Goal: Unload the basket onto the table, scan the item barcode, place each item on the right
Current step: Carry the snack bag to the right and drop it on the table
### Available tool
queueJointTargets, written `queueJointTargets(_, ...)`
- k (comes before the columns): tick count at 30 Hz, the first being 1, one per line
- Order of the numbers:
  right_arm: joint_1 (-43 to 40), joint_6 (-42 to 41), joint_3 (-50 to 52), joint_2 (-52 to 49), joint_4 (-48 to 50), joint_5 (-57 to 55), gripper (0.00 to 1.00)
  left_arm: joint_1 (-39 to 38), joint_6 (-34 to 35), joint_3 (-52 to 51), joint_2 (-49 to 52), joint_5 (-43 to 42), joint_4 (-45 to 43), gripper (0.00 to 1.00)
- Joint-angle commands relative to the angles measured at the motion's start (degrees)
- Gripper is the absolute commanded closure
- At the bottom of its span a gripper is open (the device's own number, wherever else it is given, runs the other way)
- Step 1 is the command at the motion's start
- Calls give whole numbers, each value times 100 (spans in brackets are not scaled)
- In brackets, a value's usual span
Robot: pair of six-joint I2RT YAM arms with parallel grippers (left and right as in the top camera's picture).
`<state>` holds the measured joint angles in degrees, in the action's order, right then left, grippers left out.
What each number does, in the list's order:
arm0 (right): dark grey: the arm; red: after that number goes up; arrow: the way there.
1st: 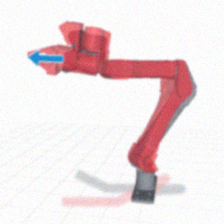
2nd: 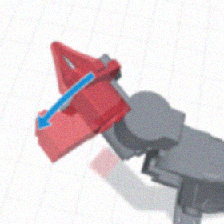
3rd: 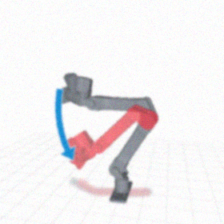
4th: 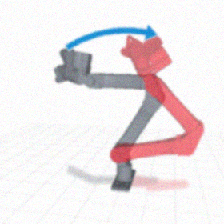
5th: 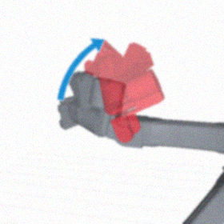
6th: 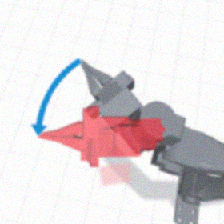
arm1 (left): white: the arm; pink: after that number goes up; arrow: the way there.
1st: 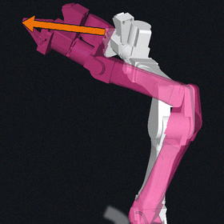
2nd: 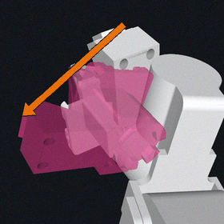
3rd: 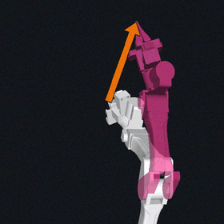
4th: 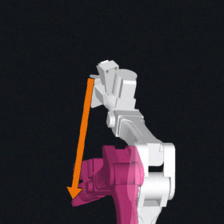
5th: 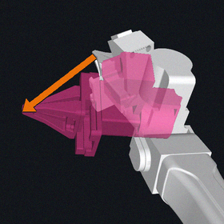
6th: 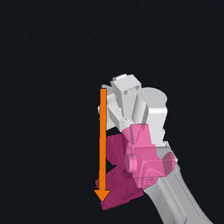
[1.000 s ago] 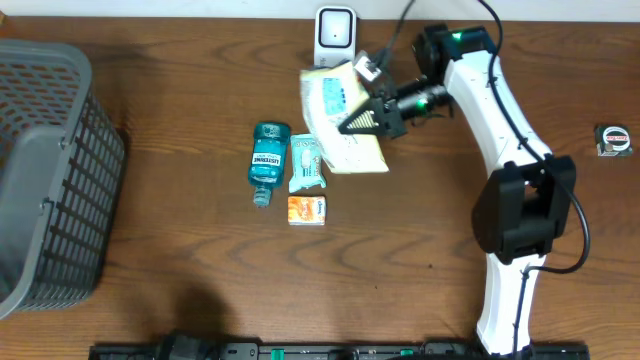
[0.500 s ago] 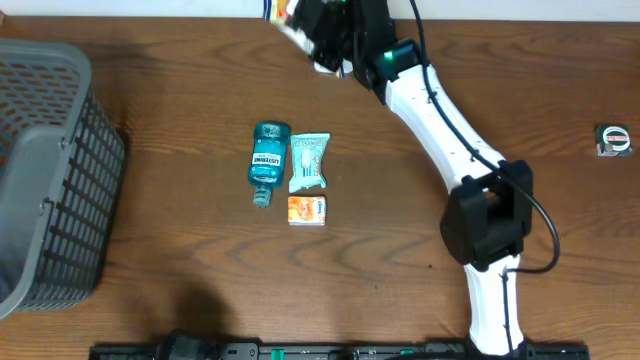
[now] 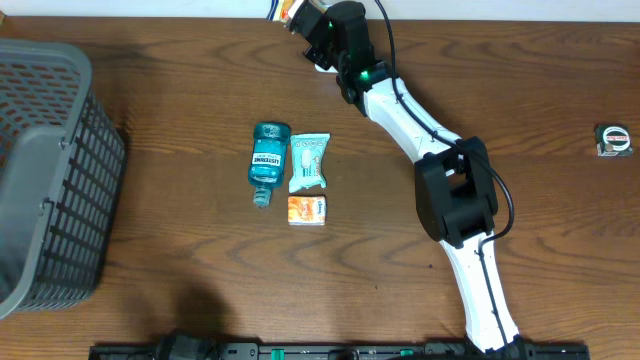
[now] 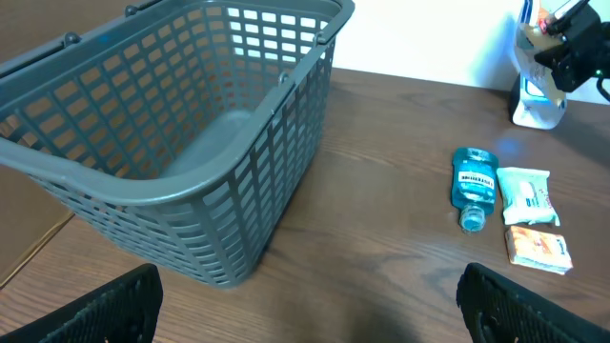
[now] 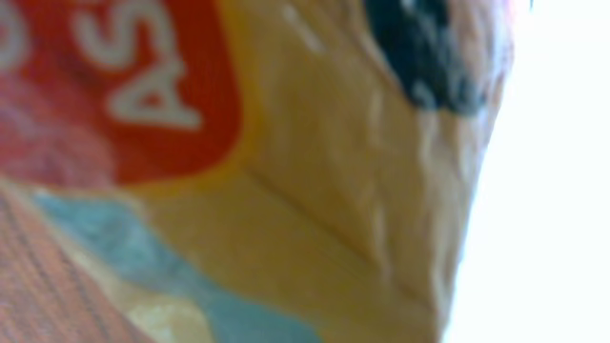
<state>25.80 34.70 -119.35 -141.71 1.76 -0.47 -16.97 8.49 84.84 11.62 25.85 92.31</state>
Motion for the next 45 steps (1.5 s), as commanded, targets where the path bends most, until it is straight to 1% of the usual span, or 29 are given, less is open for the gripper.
queueJointTargets(1, -20, -153, -476, 63, -345, -905, 99, 2, -96, 15, 33, 35, 446, 2)
queueJointTargets(2, -20, -177, -603, 90, -629, -1040, 99, 2, -96, 15, 33, 35, 446, 2)
queueJointTargets(4, -52, -345, -935, 258, -1600, -1370, 99, 2, -96, 15, 33, 35, 446, 2)
queueJointTargets(5, -79, -411, -1010, 315, -1888, -1486, 99, 2, -96, 15, 33, 35, 446, 2)
queueJointTargets(6, -181, -605, -1117, 479, -2553, -1860, 99, 2, -96, 15, 33, 35, 446, 2)
queueJointTargets(7, -240, -713, -1121, 557, -2822, -2076, 99, 2, -96, 15, 33, 35, 446, 2)
queueJointTargets(10, -754, -1080, -1121, 737, -3969, -3084, 99, 2, -96, 15, 33, 35, 446, 2)
queueJointTargets(12, -1106, -1113, -1095, 723, -4461, -3276, 99, 2, -96, 15, 33, 35, 446, 2)
queueJointTargets(13, -1451, -1141, -984, 699, -4712, -3235, 99, 2, -96, 15, 33, 35, 446, 2)
queueJointTargets(17, -2299, -1305, -437, 697, -4693, -3088, 99, 2, -96, 15, 33, 35, 446, 2)
queueJointTargets(21, -3259, -1333, 229, 697, -4428, -2470, 99, 2, -96, 15, 33, 35, 446, 2)
queueJointTargets(23, -3716, -1620, 485, 697, -4310, -2446, 99, 2, -96, 15, 33, 35, 446, 2)
queueJointTargets(27, -4586, -2068, 590, 721, -4245, -2575, 99, 2, -96, 15, 33, 35, 446, 2)
queueJointTargets(29, -4811, -2297, 540, 796, -4253, -2769, 98, 2, -96, 15, 33, 35, 446, 2)
queueJointTargets(30, -4870, -2391, 535, 846, -4251, -2741, 87, 2, -96, 15, 33, 35, 446, 2)
queueJointTargets(31, -4924, -2483, 535, 1010, -4264, -2441, 56, 2, -96, 15, 33, 35, 446, 2)
queueJointTargets(32, -4922, -2483, 535, 1123, -4282, -2129, 32, 2, -96, 15, 33, 35, 446, 2)
queueJointTargets(33, -4907, -2483, 535, 1231, -4291, -1801, 12, 2, -96, 15, 33, 35, 446, 2)
queueJointTargets(34, -4872, -2485, 535, 1416, -4288, -1161, 1, 2, -96, 15, 33, 35, 446, 2)
queueJointTargets(36, -4763, -2516, 535, 1788, -4288, -175, 1, 2, -96, 15, 33, 35, 446, 2)
queueJointTargets(37, -4690, -2686, 535, 1965, -4295, 98, 1, 2, -96, 15, 33, 35, 446, 2)
queueJointTargets(40, -4304, -3593, 535, 2612, -4507, 833, 1, 2, -96, 15, 33, 35, 446, 2)
queueJointTargets(42, -3967, -3943, 535, 2898, -4699, 1169, 1, 2, -98, 15, 33, 35, 446, 2)
queueJointTargets(45, -3126, -4227, 535, 3145, -5051, 1458, 1, 2, -96, 15, 33, 35, 446, 2)
